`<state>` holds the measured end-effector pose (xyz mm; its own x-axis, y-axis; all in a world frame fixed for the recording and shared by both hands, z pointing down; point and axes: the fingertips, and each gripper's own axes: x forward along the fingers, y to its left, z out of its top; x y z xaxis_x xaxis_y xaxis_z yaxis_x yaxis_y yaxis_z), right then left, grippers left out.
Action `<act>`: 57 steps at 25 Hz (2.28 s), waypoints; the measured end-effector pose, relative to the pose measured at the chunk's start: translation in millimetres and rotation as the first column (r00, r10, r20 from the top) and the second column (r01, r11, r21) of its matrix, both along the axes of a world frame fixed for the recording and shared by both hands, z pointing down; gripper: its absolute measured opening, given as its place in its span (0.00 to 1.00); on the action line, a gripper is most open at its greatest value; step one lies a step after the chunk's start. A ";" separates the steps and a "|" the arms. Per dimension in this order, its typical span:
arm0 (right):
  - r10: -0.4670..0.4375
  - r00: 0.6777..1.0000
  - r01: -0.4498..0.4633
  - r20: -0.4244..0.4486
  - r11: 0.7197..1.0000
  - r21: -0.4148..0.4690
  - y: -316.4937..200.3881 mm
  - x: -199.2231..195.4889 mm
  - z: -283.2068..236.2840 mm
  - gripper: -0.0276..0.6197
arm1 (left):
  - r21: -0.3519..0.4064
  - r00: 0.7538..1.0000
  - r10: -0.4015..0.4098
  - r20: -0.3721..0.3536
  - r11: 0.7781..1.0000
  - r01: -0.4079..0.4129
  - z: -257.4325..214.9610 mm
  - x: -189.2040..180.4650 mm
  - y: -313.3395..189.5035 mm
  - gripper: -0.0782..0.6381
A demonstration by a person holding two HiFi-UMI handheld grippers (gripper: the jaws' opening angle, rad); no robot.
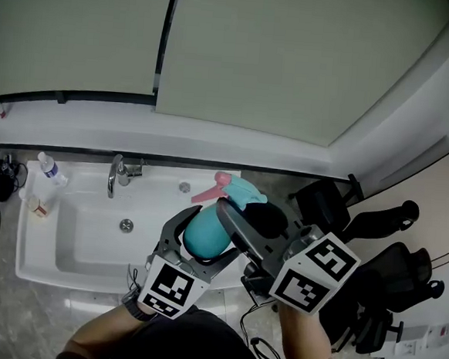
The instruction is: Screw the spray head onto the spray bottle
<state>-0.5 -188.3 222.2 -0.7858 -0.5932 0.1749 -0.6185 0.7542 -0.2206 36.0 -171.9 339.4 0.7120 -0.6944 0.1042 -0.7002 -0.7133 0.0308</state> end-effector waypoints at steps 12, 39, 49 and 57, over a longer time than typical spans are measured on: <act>-0.062 0.989 0.051 0.133 0.996 0.077 19.8 52.2 -38.3 0.27 | -0.101 0.919 0.332 -0.212 0.928 -0.358 -24.6 7.9 24.7 0.72; -0.988 -0.064 0.895 0.138 0.005 0.445 161.5 13.3 -71.8 0.51 | 0.155 -0.014 0.908 -0.418 0.056 -0.986 -67.1 10.2 201.0 0.72; -0.967 0.225 0.895 0.121 0.254 0.367 126.7 -2.1 -60.0 0.27 | 0.181 0.089 0.852 -0.515 0.210 -0.961 -69.6 0.8 163.4 0.72; -0.721 0.692 0.687 0.042 0.675 0.268 65.1 -18.0 -42.0 0.26 | -0.003 0.560 0.706 -0.433 0.621 -0.784 -44.0 -0.7 93.2 0.72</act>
<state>-18.5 -123.2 180.2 -0.9901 0.1386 -0.0236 0.1394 0.9896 -0.0365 35.3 -78.7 295.4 0.9712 0.1073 -0.2126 0.1752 -0.9265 0.3329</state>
